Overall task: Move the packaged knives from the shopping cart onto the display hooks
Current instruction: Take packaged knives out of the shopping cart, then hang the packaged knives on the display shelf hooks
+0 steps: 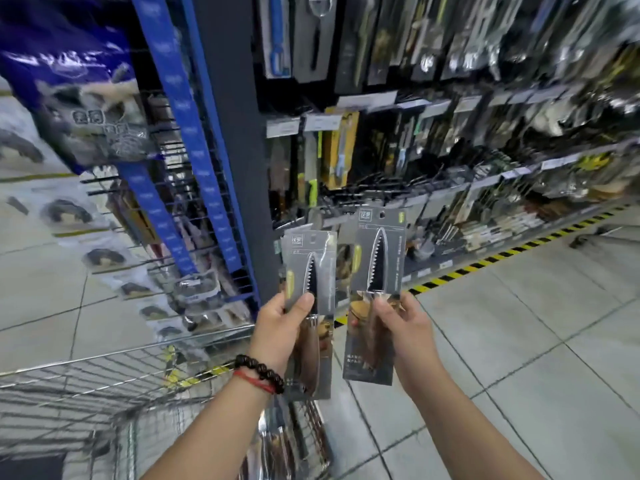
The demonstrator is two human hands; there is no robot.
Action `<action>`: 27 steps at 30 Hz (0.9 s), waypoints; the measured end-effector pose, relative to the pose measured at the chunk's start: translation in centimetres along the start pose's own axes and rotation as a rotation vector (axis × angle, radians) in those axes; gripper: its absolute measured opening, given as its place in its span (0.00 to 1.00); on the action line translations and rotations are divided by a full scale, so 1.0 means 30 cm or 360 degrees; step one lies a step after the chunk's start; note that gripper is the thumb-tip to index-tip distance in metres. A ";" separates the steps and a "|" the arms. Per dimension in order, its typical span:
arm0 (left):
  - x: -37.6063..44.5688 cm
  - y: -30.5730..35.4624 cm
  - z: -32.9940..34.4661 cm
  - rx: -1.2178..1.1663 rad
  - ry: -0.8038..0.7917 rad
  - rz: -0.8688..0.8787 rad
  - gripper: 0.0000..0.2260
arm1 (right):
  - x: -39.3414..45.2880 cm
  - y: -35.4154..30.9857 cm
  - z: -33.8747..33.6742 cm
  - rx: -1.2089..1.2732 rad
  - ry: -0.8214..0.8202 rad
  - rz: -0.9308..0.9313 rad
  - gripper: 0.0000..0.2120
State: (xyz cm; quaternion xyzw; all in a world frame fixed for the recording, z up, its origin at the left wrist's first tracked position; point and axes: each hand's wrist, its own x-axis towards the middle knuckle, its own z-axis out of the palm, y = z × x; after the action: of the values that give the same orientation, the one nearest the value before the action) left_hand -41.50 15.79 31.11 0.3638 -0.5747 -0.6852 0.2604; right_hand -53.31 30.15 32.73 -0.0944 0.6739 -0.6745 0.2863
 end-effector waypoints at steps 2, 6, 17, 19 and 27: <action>-0.012 0.041 0.110 0.0037 -0.0048 0.0094 0.13 | 0.009 -0.068 -0.107 0.0055 0.0018 -0.0072 0.10; -0.056 0.116 0.338 0.0053 -0.0067 0.0221 0.06 | 0.031 -0.173 -0.319 0.0061 0.0042 -0.0224 0.06; -0.117 0.174 0.741 0.0044 -0.0166 0.0321 0.15 | 0.094 -0.333 -0.702 -0.0033 0.0067 -0.0357 0.28; -0.103 0.179 0.774 0.0062 -0.0179 0.0369 0.06 | 0.121 -0.330 -0.724 -0.0030 0.0100 -0.0356 0.36; 0.049 0.198 0.853 0.0090 -0.0120 0.0419 0.03 | 0.300 -0.355 -0.737 -0.0162 -0.0006 -0.0353 0.19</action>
State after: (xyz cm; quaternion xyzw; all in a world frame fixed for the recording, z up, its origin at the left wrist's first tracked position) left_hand -63.16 28.76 38.52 0.2663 -0.6459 -0.6419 0.3160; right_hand -74.77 43.65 39.01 -0.1842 0.6921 -0.6668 0.2061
